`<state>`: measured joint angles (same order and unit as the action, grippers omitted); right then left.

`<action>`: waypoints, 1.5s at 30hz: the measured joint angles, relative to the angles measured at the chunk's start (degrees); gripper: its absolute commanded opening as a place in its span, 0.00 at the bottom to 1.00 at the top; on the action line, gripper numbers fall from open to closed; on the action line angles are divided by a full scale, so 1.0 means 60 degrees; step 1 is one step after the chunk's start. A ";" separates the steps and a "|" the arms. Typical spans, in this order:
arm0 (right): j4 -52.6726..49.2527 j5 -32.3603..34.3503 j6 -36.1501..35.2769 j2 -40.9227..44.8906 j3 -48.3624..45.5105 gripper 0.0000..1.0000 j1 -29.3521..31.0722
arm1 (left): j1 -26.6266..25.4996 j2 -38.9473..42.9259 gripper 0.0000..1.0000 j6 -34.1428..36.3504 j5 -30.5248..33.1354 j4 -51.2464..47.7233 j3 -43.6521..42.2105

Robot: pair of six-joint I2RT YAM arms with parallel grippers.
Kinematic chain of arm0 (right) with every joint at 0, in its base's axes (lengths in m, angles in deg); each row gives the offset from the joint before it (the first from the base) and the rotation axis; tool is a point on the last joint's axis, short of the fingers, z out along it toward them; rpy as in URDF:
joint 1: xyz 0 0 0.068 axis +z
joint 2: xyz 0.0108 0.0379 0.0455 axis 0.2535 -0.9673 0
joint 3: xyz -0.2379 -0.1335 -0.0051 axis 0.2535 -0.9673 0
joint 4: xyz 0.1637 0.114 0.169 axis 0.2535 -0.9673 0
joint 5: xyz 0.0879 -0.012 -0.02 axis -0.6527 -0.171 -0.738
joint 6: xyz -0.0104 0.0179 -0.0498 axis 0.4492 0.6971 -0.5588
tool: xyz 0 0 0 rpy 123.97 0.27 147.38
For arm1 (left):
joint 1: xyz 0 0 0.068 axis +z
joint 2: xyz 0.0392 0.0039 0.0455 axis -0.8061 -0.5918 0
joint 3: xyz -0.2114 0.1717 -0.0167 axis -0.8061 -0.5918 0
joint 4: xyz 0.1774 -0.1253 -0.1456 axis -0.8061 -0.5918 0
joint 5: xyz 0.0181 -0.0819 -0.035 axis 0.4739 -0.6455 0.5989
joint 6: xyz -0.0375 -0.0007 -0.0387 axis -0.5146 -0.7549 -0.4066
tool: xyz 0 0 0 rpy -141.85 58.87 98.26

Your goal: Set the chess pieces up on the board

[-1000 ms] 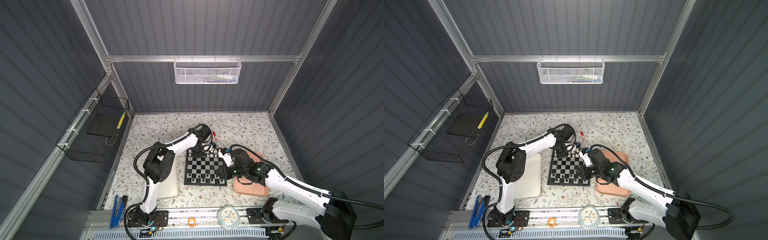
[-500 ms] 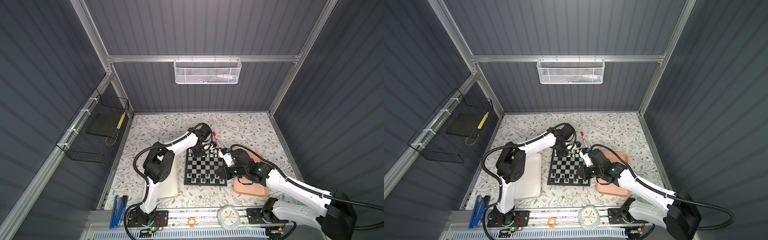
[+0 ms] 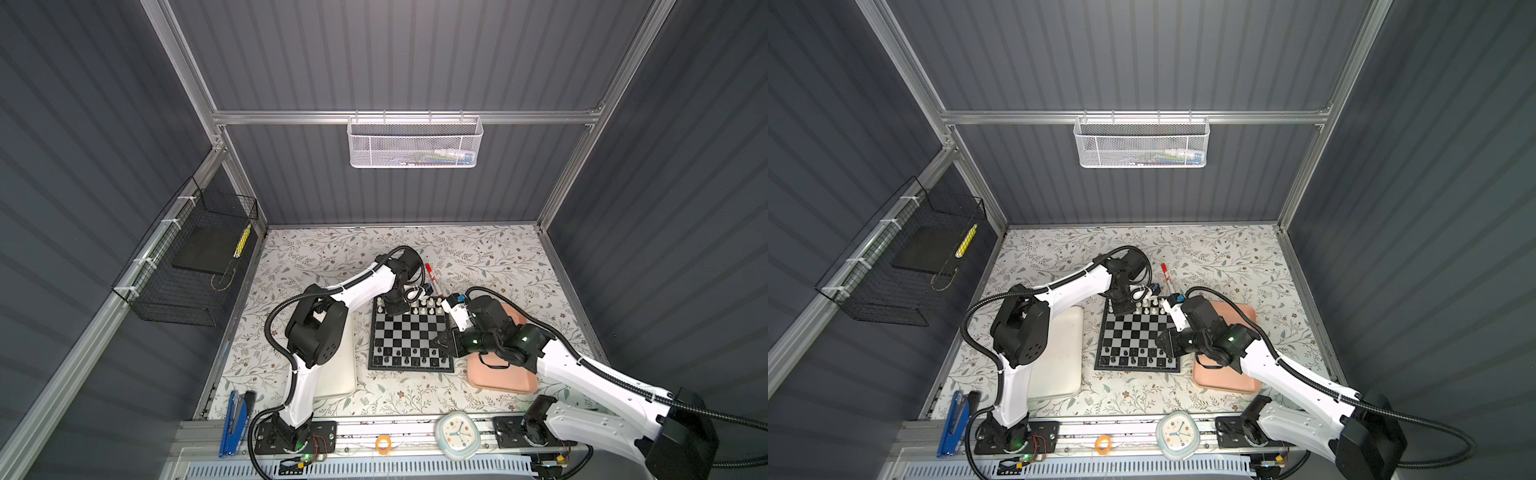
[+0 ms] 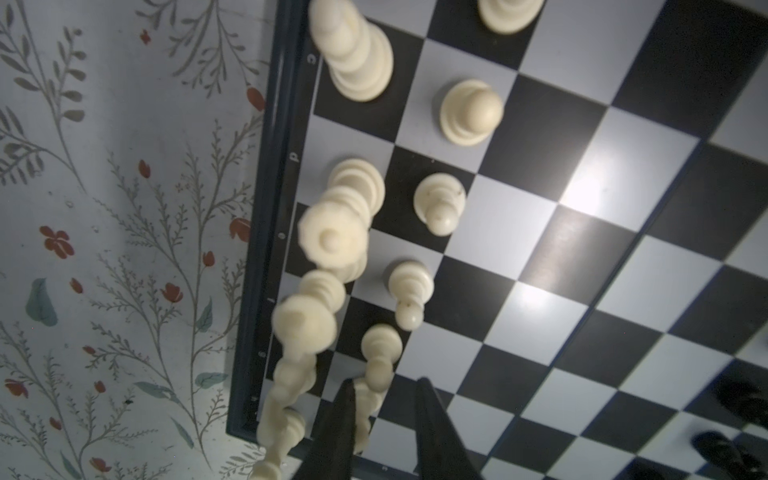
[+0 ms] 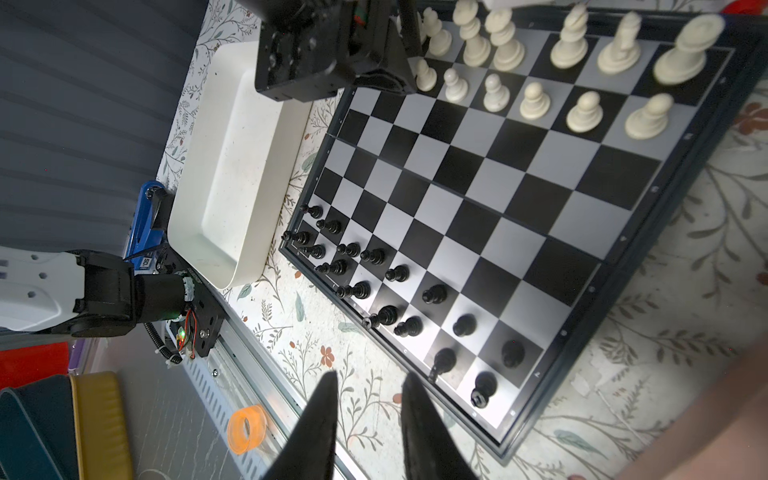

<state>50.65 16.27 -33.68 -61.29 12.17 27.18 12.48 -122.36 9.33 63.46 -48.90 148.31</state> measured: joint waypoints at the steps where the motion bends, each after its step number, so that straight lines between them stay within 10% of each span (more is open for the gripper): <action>1: -0.0004 -0.0011 0.0000 -0.0004 0.0000 0.29 -0.0007 | 0.0000 0.0007 0.28 0.0000 -0.0011 -0.0018 0.0000; 29: -0.0171 0.0240 0.0044 0.0266 0.0000 0.38 -0.0375 | 0.0000 0.1093 0.50 -0.0080 -0.0011 -0.0219 -0.0229; 45: -0.0015 0.1650 0.0368 -0.0087 0.0007 0.64 -0.1606 | 0.0444 0.1894 0.99 -0.0656 -0.0284 0.0291 -0.0681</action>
<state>50.57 26.17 -31.47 -61.81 12.21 17.55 15.15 -111.00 5.40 61.75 -47.15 144.22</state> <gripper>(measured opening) 0.610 0.931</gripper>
